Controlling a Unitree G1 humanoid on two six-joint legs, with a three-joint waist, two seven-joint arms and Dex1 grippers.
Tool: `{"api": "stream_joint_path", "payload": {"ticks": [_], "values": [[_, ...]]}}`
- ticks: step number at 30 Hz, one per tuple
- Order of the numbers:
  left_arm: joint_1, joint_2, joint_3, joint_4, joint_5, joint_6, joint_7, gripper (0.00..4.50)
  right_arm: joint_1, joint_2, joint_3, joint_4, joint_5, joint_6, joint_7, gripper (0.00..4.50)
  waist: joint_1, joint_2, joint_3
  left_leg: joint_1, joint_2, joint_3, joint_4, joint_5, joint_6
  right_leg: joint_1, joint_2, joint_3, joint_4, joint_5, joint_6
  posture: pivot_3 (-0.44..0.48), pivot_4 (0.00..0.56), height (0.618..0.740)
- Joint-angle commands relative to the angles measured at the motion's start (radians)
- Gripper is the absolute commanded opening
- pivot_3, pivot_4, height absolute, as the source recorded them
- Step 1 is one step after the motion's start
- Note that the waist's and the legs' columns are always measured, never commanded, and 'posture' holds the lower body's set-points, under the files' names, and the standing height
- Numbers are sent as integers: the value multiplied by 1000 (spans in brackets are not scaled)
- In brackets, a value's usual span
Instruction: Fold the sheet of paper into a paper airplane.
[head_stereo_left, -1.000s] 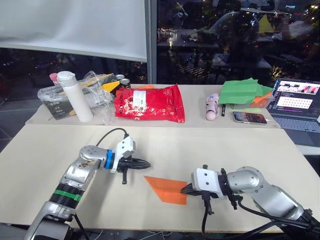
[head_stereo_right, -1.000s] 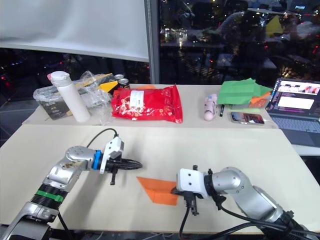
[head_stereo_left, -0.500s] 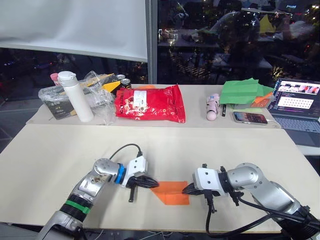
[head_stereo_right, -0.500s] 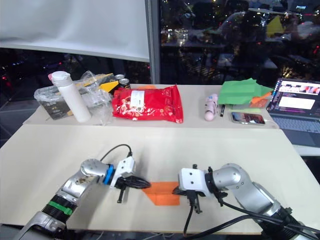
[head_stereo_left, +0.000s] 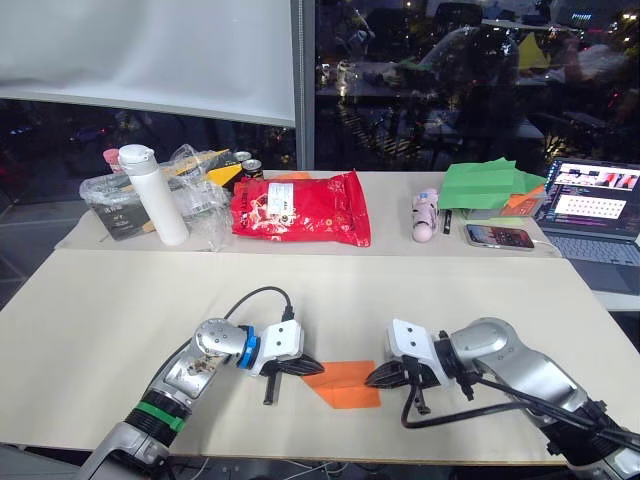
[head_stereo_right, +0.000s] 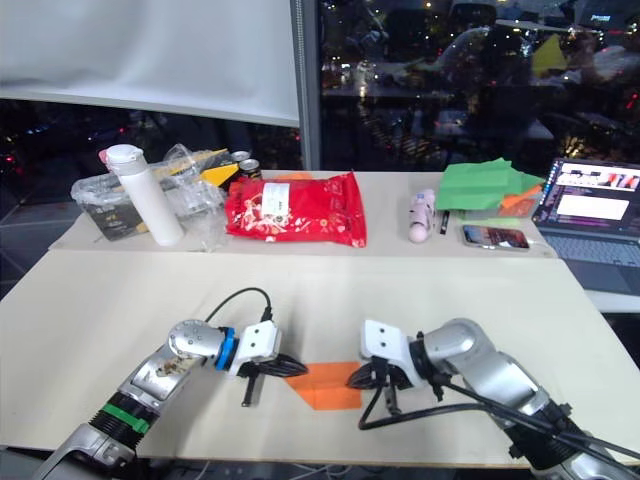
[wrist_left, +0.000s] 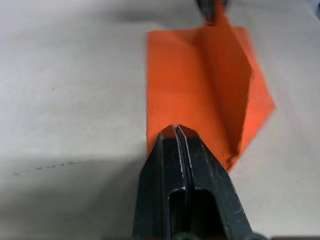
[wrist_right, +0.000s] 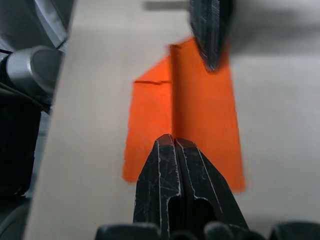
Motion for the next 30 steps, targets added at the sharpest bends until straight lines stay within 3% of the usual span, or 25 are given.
{"api": "stream_joint_path", "payload": {"ticks": [1, 10, 18, 30], "values": [[28, 10, -17, 12, 42, 17, 21, 0, -51, 47, -12, 47, 33, 27, 15, 47, -2, 0, 0, 0, 0, 0, 0, 0, 0, 0, 0, 0, 0, 0, 0, 0, 150, 712], [53, 23, -13, -45, 36, 48, 49, 0, -139, 76, 51, 195, -35, -11, 99, 47, -1, 1, 0, 0, 0, 0, 0, 0, 0, 0, 0, 0, 1, 0, 0, 0, 150, 712], [74, 40, 12, -86, 19, 82, 72, 0, -140, 118, 57, 268, -63, 2, 70, 47, -7, 1, -1, 1, 0, 0, 0, 0, 0, 0, 0, 0, 1, 0, 0, 0, 150, 712], [177, 14, 191, -261, -192, 133, 97, 0, -110, 137, 74, 273, -118, -1, 19, 47, -26, 1, -1, 2, 1, -1, 0, 0, 0, 1, 1, 0, 3, 0, 1, 0, 150, 712]]}}
